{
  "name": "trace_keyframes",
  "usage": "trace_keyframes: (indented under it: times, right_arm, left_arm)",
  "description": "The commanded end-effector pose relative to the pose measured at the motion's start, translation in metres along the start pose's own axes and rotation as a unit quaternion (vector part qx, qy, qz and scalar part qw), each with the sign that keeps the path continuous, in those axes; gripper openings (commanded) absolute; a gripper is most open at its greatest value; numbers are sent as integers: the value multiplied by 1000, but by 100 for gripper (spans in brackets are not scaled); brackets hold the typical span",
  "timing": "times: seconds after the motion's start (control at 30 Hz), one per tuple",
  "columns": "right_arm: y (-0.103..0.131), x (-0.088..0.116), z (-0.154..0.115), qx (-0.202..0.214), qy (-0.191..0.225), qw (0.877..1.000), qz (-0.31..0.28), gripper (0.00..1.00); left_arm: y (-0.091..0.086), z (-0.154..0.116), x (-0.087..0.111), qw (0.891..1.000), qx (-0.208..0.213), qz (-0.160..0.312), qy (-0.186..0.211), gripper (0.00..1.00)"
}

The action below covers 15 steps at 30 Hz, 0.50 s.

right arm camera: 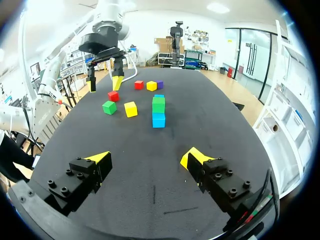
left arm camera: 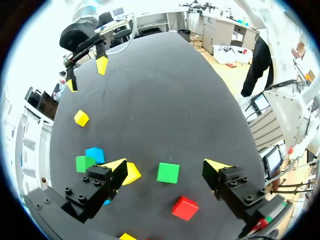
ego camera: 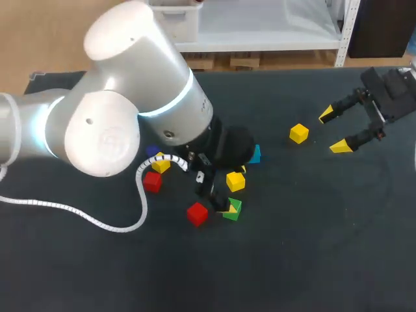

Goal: Place the blue cubes, place green cubes on the blue cubes, place the yellow cubes on the green cubes, then place the red cubes on the yellow cubes, and place purple cube on the red cubes.

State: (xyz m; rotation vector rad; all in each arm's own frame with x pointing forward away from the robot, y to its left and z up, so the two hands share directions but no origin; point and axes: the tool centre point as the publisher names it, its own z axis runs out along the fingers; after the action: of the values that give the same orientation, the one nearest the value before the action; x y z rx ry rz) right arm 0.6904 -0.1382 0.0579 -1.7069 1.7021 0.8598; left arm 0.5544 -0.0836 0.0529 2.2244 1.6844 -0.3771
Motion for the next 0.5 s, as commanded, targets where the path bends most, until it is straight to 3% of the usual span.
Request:
trace_keyframes:
  times: [0.03, 0.17, 0.33, 0.47, 0.5]
  right_arm:
    - [0, 0, 0, 0, -1, 1000, 0, 100]
    - [0, 0, 0, 0, -1, 1000, 0, 100]
    - [0, 0, 0, 0, -1, 1000, 0, 100]
    - [0, 0, 0, 0, -1, 1000, 0, 100]
    - [0, 0, 0, 0, -1, 1000, 0, 100]
  left_arm:
    - [2, 14, 0, 1000, 16, 2, 3, 97]
    - [0, 23, 6, 1000, 23, 0, 4, 95]
    - [2, 34, 14, 999, 33, -5, 10, 100]
    - [6, 41, 19, 999, 36, -2, 11, 96]
    - [7, 43, 20, 999, 37, -1, 11, 89]
